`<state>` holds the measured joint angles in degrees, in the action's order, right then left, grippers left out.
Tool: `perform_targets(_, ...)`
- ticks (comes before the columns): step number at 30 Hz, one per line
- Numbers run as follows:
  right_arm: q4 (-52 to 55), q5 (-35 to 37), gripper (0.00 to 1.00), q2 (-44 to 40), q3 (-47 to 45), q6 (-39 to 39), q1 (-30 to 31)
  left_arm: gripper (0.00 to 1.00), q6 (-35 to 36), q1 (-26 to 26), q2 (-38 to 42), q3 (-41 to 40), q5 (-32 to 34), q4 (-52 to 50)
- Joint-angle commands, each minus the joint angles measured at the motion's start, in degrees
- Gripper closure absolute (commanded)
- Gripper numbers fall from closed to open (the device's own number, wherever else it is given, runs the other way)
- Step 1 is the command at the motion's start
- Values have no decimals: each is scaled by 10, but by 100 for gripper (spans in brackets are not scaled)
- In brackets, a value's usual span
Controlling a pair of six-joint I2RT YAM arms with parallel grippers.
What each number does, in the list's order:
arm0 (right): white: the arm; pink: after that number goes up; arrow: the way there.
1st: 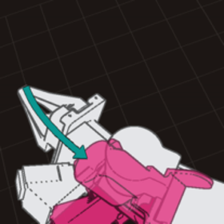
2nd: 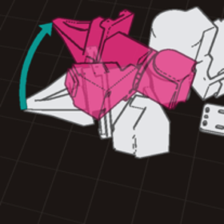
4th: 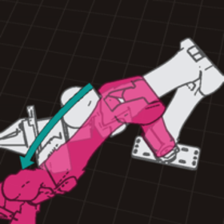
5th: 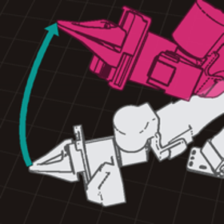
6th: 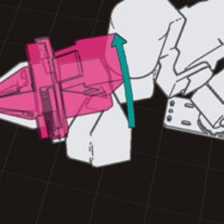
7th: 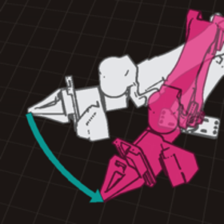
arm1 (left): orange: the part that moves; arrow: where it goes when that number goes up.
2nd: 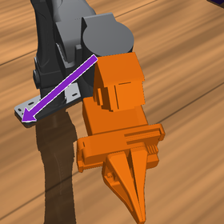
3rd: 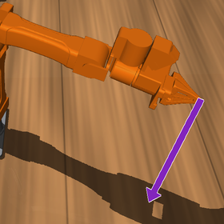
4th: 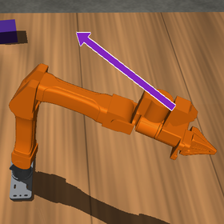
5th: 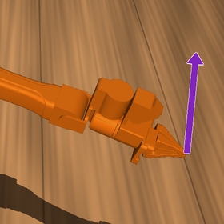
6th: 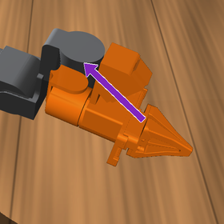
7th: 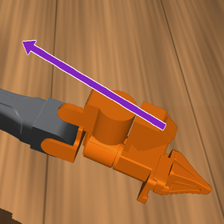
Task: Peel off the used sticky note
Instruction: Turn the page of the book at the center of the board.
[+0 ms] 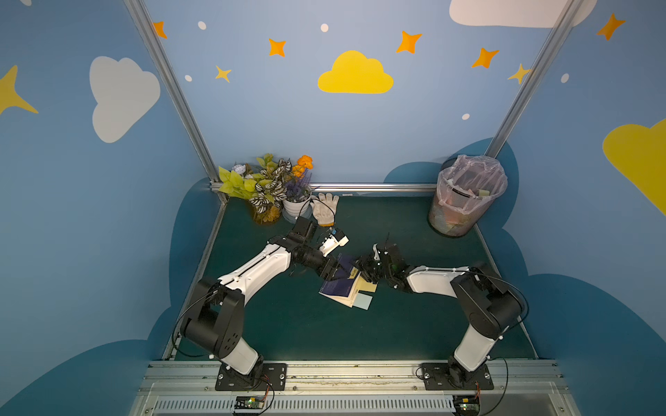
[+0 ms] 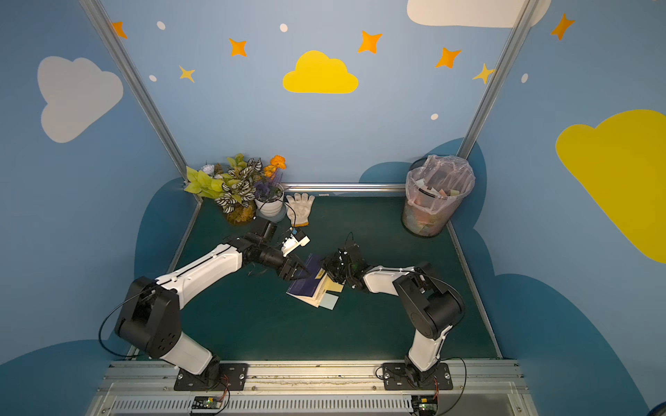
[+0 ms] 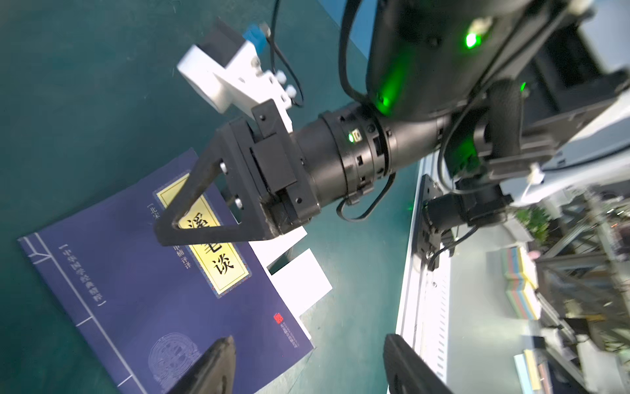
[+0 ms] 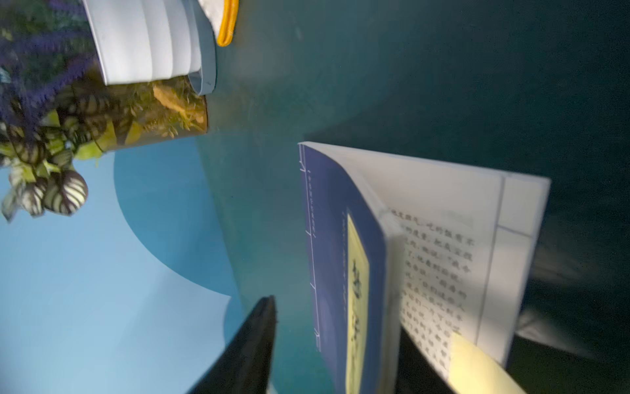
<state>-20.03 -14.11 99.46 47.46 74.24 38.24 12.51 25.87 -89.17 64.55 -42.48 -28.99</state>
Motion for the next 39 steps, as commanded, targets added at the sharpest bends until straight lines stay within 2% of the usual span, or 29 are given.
perform_targets(1, 67, 22, 82, -33, 28, -32, 6, 27, 43, 35, 32, -10, 56, -40)
perform_targets(2, 85, 26, 95, -37, 36, -38, 7, 27, 59, 53, 44, -18, 83, -43)
perform_targets(3, 96, 29, 100, -39, 43, -40, 7, 27, 69, 66, 52, -25, 99, -45)
perform_targets(11, 160, 58, 100, -63, 71, -25, 8, 27, 122, 131, 76, -66, 214, -22)
perform_targets(20, 174, 59, 100, -57, 75, 5, 8, 21, 146, 235, 51, -122, 423, 101)
perform_targets(26, 147, 62, 100, -58, 60, 20, 9, 22, 141, 271, 11, -133, 546, 173)
perform_targets(33, 148, 66, 100, -60, 59, 20, 10, 30, 144, 277, -10, -133, 634, 214)
perform_targets(36, 148, 65, 100, -58, 60, 20, 9, 34, 149, 277, -3, -140, 643, 224)
perform_targets(39, 147, 65, 100, -55, 61, 20, 9, 46, 146, 277, 6, -146, 644, 227)
